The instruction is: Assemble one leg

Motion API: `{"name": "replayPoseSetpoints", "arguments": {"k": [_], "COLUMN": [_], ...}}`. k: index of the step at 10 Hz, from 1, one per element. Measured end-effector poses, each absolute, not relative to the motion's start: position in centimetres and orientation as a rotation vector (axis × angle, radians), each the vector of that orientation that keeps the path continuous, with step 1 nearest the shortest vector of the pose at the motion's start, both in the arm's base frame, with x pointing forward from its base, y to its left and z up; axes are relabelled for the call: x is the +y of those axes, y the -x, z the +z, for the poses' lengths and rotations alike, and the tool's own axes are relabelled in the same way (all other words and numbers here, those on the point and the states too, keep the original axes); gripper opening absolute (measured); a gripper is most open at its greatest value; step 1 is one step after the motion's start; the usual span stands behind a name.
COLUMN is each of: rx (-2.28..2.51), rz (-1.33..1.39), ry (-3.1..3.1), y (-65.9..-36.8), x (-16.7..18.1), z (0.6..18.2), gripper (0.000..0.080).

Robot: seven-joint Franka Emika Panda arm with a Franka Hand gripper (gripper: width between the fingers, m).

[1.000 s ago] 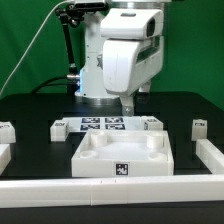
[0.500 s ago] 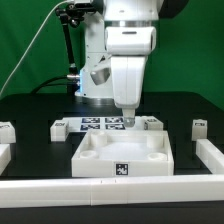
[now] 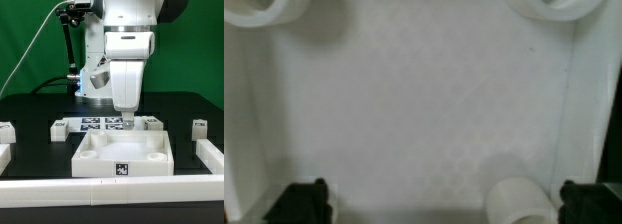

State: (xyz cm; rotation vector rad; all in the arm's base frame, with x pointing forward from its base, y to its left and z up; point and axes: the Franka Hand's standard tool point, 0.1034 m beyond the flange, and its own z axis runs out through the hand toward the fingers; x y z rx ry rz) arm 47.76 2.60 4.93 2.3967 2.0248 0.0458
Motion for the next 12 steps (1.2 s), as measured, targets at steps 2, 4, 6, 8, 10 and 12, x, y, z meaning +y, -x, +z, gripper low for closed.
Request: {"name": "replayPoseSetpoints", "arguments": {"k": [2,4,6,8,10,12], "rx": [2.037,2.043,2.039,2.010,2.008,2.008], "rz": [0.054,0.045,0.042,0.028,0.028,0.026], "ry": [-2.397,-2.404,-2.410,-2.445,-2.447,-2.448], "y": [-46.3,-45.8,-45.8,-45.5,-45.5,-45.4], "x": [3.2,3.3,3.3,3.4,3.4,3.4], "z": [3.4,2.4,2.2,1.7,1.7,1.7], "gripper": [0.0650,0.0650,0.0650,0.0650,0.0388,0.0253]}}
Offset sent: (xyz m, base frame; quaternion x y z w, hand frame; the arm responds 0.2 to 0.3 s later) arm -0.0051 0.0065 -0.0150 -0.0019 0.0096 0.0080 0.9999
